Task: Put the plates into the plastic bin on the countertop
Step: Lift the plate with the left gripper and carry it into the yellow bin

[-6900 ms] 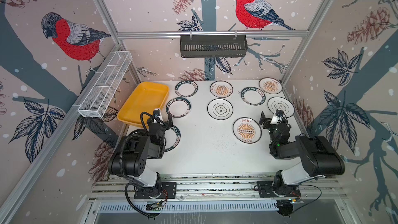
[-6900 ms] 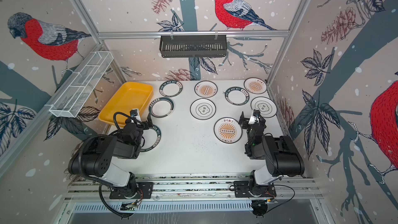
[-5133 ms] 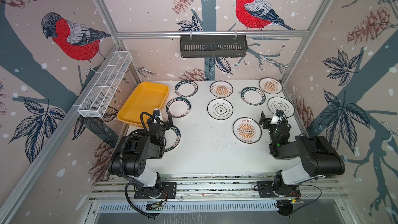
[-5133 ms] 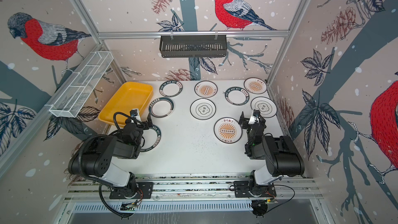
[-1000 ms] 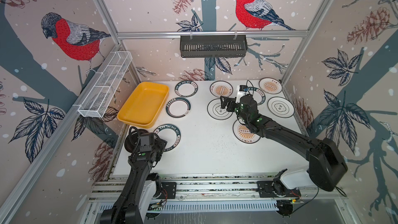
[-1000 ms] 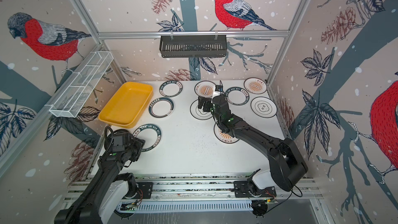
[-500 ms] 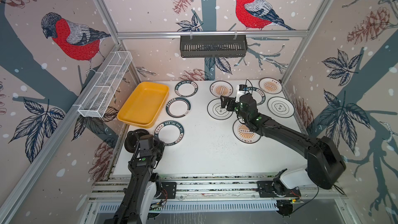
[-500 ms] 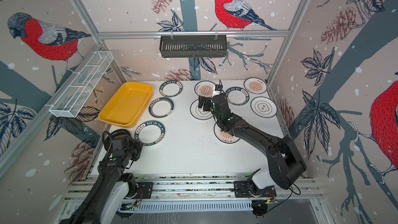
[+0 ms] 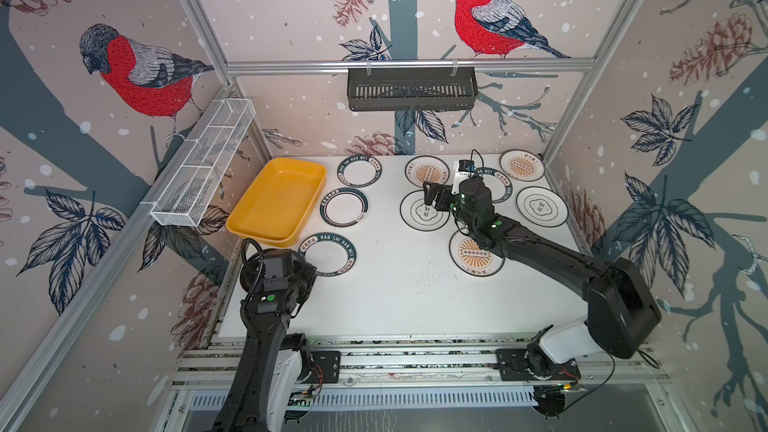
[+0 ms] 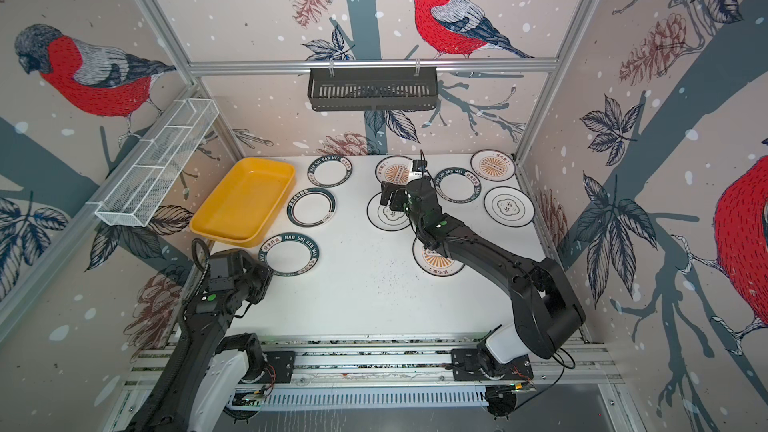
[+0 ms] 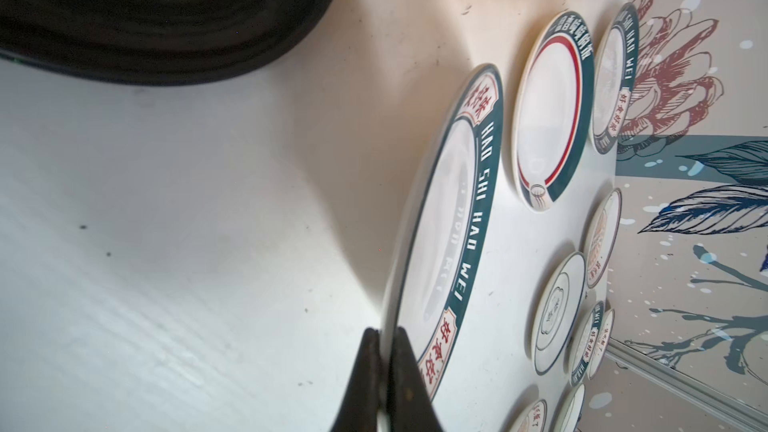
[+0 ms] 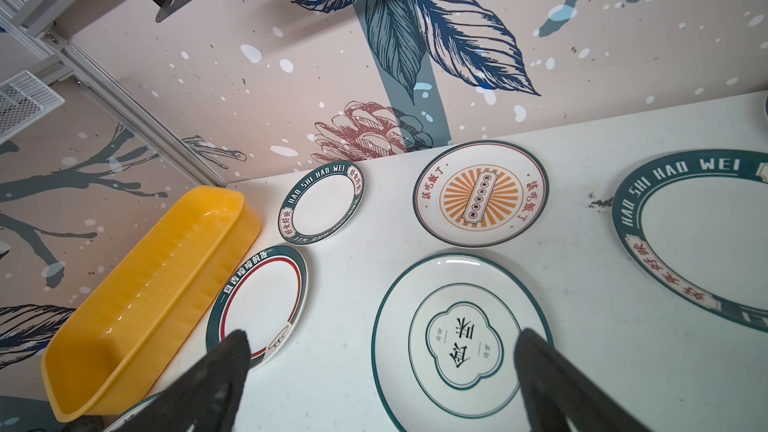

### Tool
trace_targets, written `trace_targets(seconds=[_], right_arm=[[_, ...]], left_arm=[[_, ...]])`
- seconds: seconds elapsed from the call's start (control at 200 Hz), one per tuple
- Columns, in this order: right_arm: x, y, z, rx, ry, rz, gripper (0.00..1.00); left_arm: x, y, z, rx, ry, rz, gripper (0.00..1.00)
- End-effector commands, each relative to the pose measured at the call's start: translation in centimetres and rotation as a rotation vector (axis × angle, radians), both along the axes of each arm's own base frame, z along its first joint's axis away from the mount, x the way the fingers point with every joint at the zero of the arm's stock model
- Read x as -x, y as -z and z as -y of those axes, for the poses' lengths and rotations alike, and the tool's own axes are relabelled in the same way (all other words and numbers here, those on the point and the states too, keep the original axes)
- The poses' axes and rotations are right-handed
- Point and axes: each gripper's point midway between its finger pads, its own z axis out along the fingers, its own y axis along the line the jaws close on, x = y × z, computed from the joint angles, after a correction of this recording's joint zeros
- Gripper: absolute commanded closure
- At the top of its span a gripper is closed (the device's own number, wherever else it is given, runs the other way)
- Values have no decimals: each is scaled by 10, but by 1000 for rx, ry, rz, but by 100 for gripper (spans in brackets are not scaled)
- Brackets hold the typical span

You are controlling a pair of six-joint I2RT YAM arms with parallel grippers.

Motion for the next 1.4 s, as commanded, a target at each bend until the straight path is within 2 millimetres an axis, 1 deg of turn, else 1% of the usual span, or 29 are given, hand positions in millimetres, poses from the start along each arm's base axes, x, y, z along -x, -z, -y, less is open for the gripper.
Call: trace_targets(seconds=[0.0, 0.12, 0.235, 0.31, 0.405, 0.505, 0.62, 0.755, 0.896, 0.996, 1.106, 1.131, 1.246, 1.396], right_arm=[[-1, -3, 0, -5, 3, 7, 1], [-2, -3, 0, -3, 6, 6, 1], [-4, -3, 2, 7, 10, 5, 0], [-5, -3, 4, 9, 16, 5, 1], [-5, -6, 4, 3, 13, 11, 1], [-2, -9, -1, 13, -23, 22, 0], [5, -19, -9, -7, -95, 62, 0], [13, -29, -21, -47, -174, 97, 1], [13, -35, -24, -51, -189, 110, 1], [13, -37, -25, -40, -195, 115, 1], [18, -40, -29, -38, -228, 126, 1], [20, -41, -31, -41, -241, 131, 1], [29, -46, -40, -52, -290, 154, 1], [36, -54, -49, -80, -329, 181, 1]], left_arm=[[-15, -28, 7, 3, 67, 83, 100], [-39, -66, 14, -6, 141, 203, 100], [-54, -94, 17, -12, 173, 277, 100], [-62, -108, 14, -30, 166, 323, 100], [-75, -119, 13, -23, 154, 383, 100], [-88, -121, 15, -2, 158, 416, 100], [-96, -119, 10, -19, 137, 434, 100], [-105, -128, 6, -26, 109, 526, 100], [-117, -125, 0, -42, 84, 545, 100], [-125, -125, -9, -55, 46, 562, 100], [-135, -120, -21, -74, 5, 556, 100], [-137, -116, -22, -73, 4, 547, 100], [-146, -104, -29, -41, 2, 534, 100], [-154, -96, -42, -6, -24, 550, 100]])
